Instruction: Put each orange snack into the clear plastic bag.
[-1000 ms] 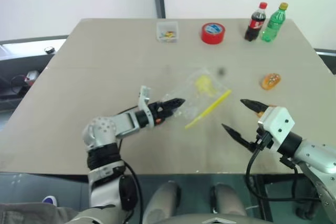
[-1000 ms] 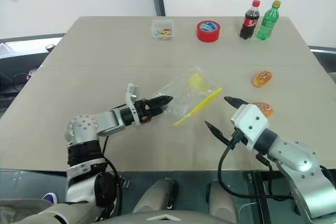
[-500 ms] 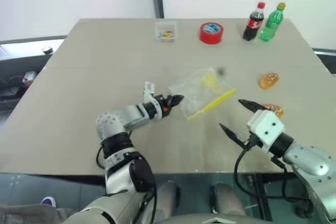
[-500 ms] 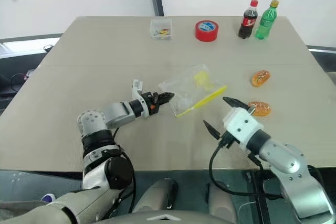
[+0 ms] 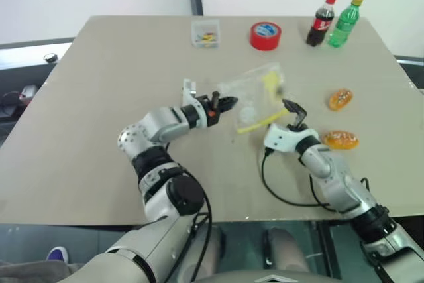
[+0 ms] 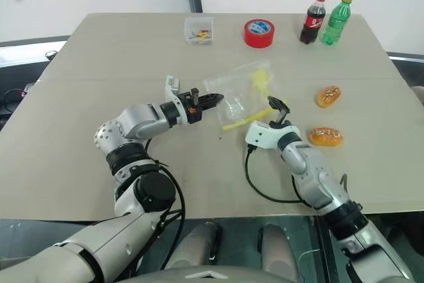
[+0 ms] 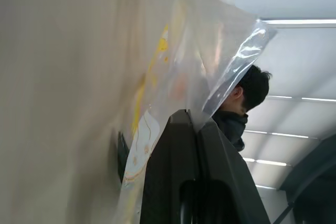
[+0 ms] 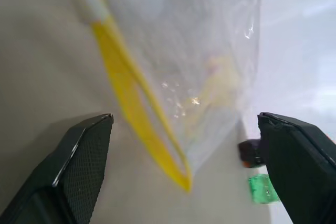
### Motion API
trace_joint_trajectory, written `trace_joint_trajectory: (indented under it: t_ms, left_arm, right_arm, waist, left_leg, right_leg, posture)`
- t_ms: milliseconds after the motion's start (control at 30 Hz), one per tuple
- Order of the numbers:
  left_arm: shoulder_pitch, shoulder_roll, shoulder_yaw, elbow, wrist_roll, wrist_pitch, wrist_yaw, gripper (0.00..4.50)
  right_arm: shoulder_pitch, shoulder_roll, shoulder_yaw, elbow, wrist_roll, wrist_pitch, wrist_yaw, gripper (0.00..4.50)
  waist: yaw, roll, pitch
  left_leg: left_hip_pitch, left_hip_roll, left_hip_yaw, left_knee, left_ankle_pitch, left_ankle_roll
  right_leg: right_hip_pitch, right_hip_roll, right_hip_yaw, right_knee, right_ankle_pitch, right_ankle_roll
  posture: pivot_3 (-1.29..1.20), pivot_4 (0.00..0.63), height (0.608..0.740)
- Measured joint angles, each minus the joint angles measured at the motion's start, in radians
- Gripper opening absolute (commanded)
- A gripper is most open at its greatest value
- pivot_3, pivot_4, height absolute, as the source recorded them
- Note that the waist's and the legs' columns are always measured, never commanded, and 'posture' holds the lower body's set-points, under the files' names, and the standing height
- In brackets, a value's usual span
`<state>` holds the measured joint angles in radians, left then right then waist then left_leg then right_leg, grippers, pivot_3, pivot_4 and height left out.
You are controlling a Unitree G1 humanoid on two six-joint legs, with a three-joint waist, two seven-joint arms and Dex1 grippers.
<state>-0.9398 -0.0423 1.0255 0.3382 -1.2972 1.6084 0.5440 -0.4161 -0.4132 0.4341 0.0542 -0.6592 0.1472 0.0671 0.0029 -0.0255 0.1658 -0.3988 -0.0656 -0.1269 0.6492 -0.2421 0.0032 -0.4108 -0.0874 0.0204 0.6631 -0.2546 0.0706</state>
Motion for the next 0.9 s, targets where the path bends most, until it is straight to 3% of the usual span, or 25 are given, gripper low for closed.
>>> trace_joint_trajectory:
  t_ms: [67, 100, 167, 200, 300, 333, 367, 400, 467, 500, 567, 600, 667, 700, 733, 767, 800, 867, 900]
  left_arm:
    - [0.001, -0.001, -0.002, 0.0, -0.039, -0.004, 0.034, 0.02]
    - [0.006, -0.002, -0.008, -0.001, -0.077, -0.016, 0.066, 0.0]
    - [0.019, -0.008, -0.039, -0.007, -0.164, -0.053, 0.127, 0.0]
    - [0.032, -0.009, -0.062, -0.014, -0.209, -0.074, 0.157, 0.0]
    - [0.081, -0.004, -0.137, -0.034, -0.339, -0.153, 0.24, 0.0]
    - [0.097, -0.002, -0.165, -0.046, -0.381, -0.179, 0.262, 0.0]
    - [0.1, -0.001, -0.173, -0.047, -0.392, -0.186, 0.268, 0.0]
    - [0.113, 0.005, -0.202, -0.056, -0.429, -0.211, 0.287, 0.0]
    - [0.126, 0.014, -0.236, -0.061, -0.479, -0.249, 0.311, 0.0]
    - [0.151, 0.044, -0.291, -0.084, -0.511, -0.271, 0.311, 0.0]
    - [0.163, 0.092, -0.338, -0.093, -0.499, -0.264, 0.267, 0.51]
    - [0.188, 0.18, -0.413, -0.128, -0.44, -0.236, 0.172, 0.66]
    - [0.242, 0.338, -0.54, -0.242, -0.289, -0.215, -0.044, 1.62]
    - [0.286, 0.467, -0.664, -0.341, -0.151, -0.27, -0.217, 2.05]
    - [0.294, 0.501, -0.697, -0.365, -0.113, -0.283, -0.262, 2.38]
    - [0.33, 0.634, -0.843, -0.481, 0.078, -0.417, -0.478, 2.69]
    - [0.36, 0.716, -0.97, -0.582, 0.269, -0.595, -0.687, 2.69]
    - [0.389, 0.76, -1.058, -0.634, 0.399, -0.738, -0.807, 2.69]
    - [0.43, 0.805, -1.149, -0.678, 0.559, -0.906, -0.919, 2.69]
  right_arm:
    - [-0.031, 0.024, 0.001, 0.053, -0.007, -0.013, -0.027, 4.5]
    - [-0.061, 0.044, 0.0, 0.104, -0.005, -0.03, -0.044, 4.1]
    - [-0.102, 0.071, -0.003, 0.177, 0.004, -0.064, -0.061, 3.73]
    - [-0.111, 0.076, -0.004, 0.2, 0.012, -0.082, -0.066, 3.1]
    - [-0.114, 0.081, -0.018, 0.24, 0.038, -0.117, -0.074, 1.73]
    - [-0.114, 0.081, -0.022, 0.247, 0.043, -0.125, -0.074, 1.46]
    - [-0.114, 0.081, -0.023, 0.248, 0.044, -0.128, -0.074, 0.88]
    - [-0.114, 0.082, -0.027, 0.251, 0.049, -0.134, -0.074, 0.82]
    - [-0.115, 0.083, -0.038, 0.252, 0.062, -0.144, -0.075, 0.06]
    - [-0.12, 0.085, -0.054, 0.252, 0.084, -0.157, -0.073, 0.06]
    - [-0.144, 0.083, -0.071, 0.252, 0.109, -0.164, -0.06, 0.0]
    - [-0.177, 0.08, -0.098, 0.251, 0.138, -0.173, -0.036, 0.0]
    - [-0.209, 0.048, -0.124, 0.251, 0.17, -0.174, 0.014, 0.0]
    - [-0.222, 0.035, -0.136, 0.251, 0.186, -0.172, 0.045, 0.0]
    - [-0.224, 0.03, -0.139, 0.251, 0.191, -0.172, 0.053, 0.0]
    - [-0.237, 0.021, -0.151, 0.253, 0.21, -0.165, 0.094, 0.0]
    - [-0.252, 0.021, -0.16, 0.254, 0.231, -0.153, 0.134, 0.0]
    - [-0.267, 0.024, -0.16, 0.256, 0.239, -0.148, 0.162, 0.0]
    - [-0.288, 0.028, -0.159, 0.255, 0.247, -0.121, 0.204, 0.0]
  waist:
    - [-0.001, 0.0, 0.0]
    - [-0.003, 0.0, 0.0]
    - [-0.005, 0.0, 0.0]
    - [-0.006, 0.0, 0.0]
    - [-0.011, 0.0, 0.0]
    - [-0.013, 0.0, 0.0]
    - [-0.013, 0.0, 0.0]
    - [-0.014, 0.0, 0.0]
    - [-0.015, 0.0, 0.0]
    - [-0.017, 0.0, 0.0]
    - [-0.02, 0.0, 0.0]
    - [-0.023, 0.0, 0.0]
    - [-0.032, 0.0, 0.0]
    - [-0.035, 0.001, 0.0]
    - [-0.038, 0.001, 0.001]
    - [-0.039, 0.001, 0.001]
    - [-0.038, 0.002, 0.0]
    - [-0.039, 0.003, 0.001]
    - [-0.04, 0.003, 0.001]
  left_leg:
    - [0.0, 0.0, 0.0, 0.0, 0.0, 0.0]
    - [0.0, 0.0, 0.0, 0.0, 0.0, 0.0]
    - [0.0, 0.0, 0.0, 0.0, 0.0, 0.0]
    - [0.0, 0.0, 0.0, 0.0, 0.0, 0.0]
    - [0.0, 0.0, 0.001, 0.0, 0.0, 0.0]
    - [0.0, 0.0, 0.002, 0.0, 0.0, 0.0]
    - [0.0, 0.0, 0.002, 0.0, 0.0, 0.0]
    - [0.0, 0.0, 0.002, 0.0, 0.0, 0.0]
    - [0.001, -0.001, 0.002, 0.0, 0.0, 0.0]
    - [0.001, 0.0, 0.003, 0.0, 0.0, 0.0]
    - [0.001, -0.001, 0.004, 0.0, 0.0, 0.0]
    - [0.002, -0.001, 0.005, 0.0, 0.0, 0.0]
    - [0.002, -0.001, 0.005, -0.001, 0.0, 0.0]
    - [0.001, -0.001, 0.006, -0.002, 0.0, 0.0]
    - [0.001, -0.001, 0.007, -0.003, 0.0, 0.0]
    - [0.001, -0.001, 0.007, -0.003, 0.0, 0.0]
    - [0.002, 0.0, 0.008, -0.005, 0.0, 0.0]
    - [0.002, 0.0, 0.009, -0.005, 0.0, 0.0]
    - [0.002, 0.0, 0.01, -0.006, 0.0, 0.0]
  right_leg:
    - [0.0, 0.0, 0.0, 0.0, 0.0, 0.0]
    - [0.0, 0.0, 0.0, 0.0, 0.0, 0.0]
    - [0.0, 0.0, 0.001, 0.0, 0.0, 0.0]
    - [0.0, 0.0, 0.001, 0.0, 0.0, 0.0]
    - [0.0, 0.0, 0.002, 0.0, 0.0, 0.0]
    - [0.0, 0.0, 0.002, 0.0, 0.0, 0.0]
    - [0.0, 0.0, 0.002, 0.0, 0.0, 0.0]
    - [0.0, 0.0, 0.003, 0.0, 0.0, 0.0]
    - [0.0, 0.001, 0.003, 0.001, 0.0, 0.0]
    - [0.0, 0.001, 0.004, 0.001, 0.001, -0.001]
    - [-0.001, 0.002, 0.005, 0.002, 0.001, -0.001]
    - [-0.001, 0.003, 0.005, 0.002, 0.001, -0.001]
    - [-0.001, 0.004, 0.005, 0.001, 0.001, -0.001]
    - [-0.001, 0.004, 0.005, 0.001, 0.001, -0.002]
    - [-0.002, 0.004, 0.005, 0.0, 0.001, -0.002]
    - [-0.002, 0.003, 0.006, 0.0, 0.001, -0.002]
    - [-0.001, 0.003, 0.006, -0.001, 0.001, -0.002]
    - [-0.002, 0.002, 0.007, -0.002, 0.001, -0.002]
    - [-0.002, 0.003, 0.007, -0.002, 0.001, -0.002]
  posture:
    - [0.0, 0.15, 0.736]
    - [0.0, 0.15, 0.736]
    - [0.0, 0.15, 0.736]
    - [0.0, 0.15, 0.736]
    - [0.0, 0.15, 0.736]
    - [0.0, 0.15, 0.736]
    - [0.0, 0.15, 0.736]
    - [0.0, 0.15, 0.736]
    - [0.0, 0.15, 0.736]
    - [0.0, 0.15, 0.736]
    - [0.0, 0.15, 0.736]
    - [0.0, 0.15, 0.736]
    - [0.0, 0.15, 0.736]
    - [0.0, 0.15, 0.736]
    - [0.0, 0.15, 0.736]
    - [0.0, 0.15, 0.736]
    - [0.0, 0.15, 0.736]
    - [0.0, 0.15, 0.736]
    - [0.0, 0.15, 0.736]
